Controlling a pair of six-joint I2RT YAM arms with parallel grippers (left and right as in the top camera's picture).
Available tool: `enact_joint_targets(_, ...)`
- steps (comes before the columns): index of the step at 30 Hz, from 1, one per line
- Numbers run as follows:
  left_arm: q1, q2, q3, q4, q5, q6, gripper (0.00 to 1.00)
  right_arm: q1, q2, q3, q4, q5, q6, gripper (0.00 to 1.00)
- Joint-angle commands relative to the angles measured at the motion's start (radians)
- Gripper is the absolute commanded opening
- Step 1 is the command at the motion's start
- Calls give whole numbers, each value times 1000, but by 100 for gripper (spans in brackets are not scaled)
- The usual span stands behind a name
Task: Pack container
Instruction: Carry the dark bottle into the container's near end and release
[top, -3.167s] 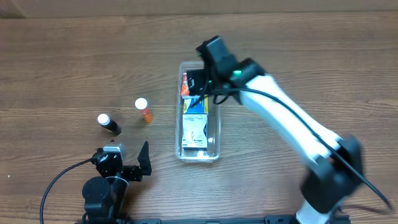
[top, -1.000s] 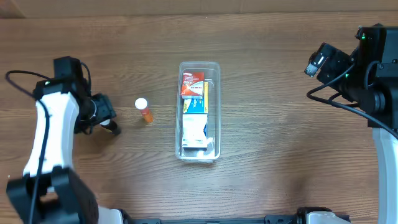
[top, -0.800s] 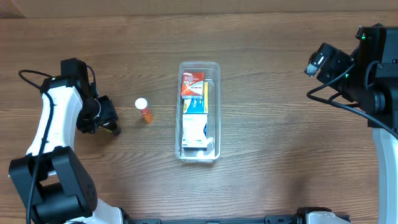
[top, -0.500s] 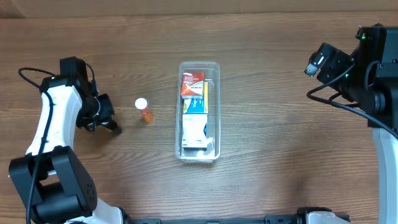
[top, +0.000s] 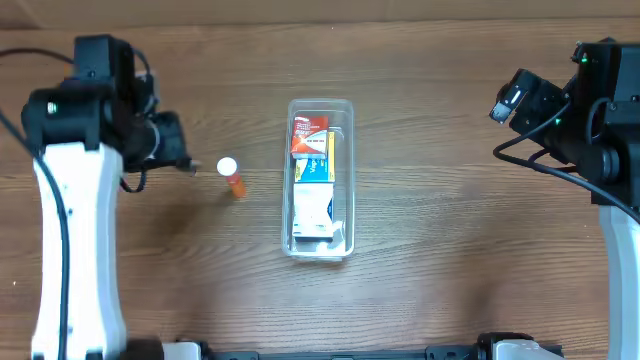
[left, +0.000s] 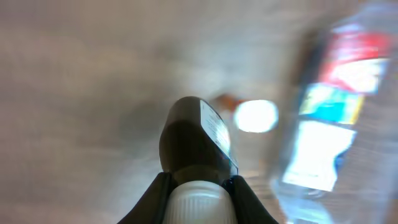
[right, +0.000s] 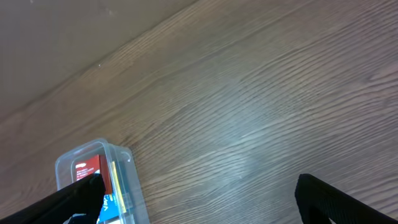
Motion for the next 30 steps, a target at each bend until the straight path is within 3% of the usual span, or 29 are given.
enact_joint_targets(1, -200, -80, 44, 27, 12, -48, 14, -4, -11, 6, 3, 0, 8, 100)
enact_joint_targets(8, -558, 22, -30, 135, -33, -201, 15, -4, -11, 6, 3, 0, 8, 100)
enact_joint_targets(14, -703, 156, -122, 230, -17, -253, 14, -4, -11, 6, 3, 0, 8, 100)
enact_joint_targets(18, -765, 234, -126, 256, -22, -230, 15, -4, -11, 6, 3, 0, 8, 100)
enact_joint_targets(25, -797, 270, -126, 243, -63, -293, 13, -4, -11, 6, 3, 0, 8, 100)
enact_joint_targets(30, -799, 270, -126, 191, -9, -307, 14, -4, -11, 6, 3, 0, 8, 100)
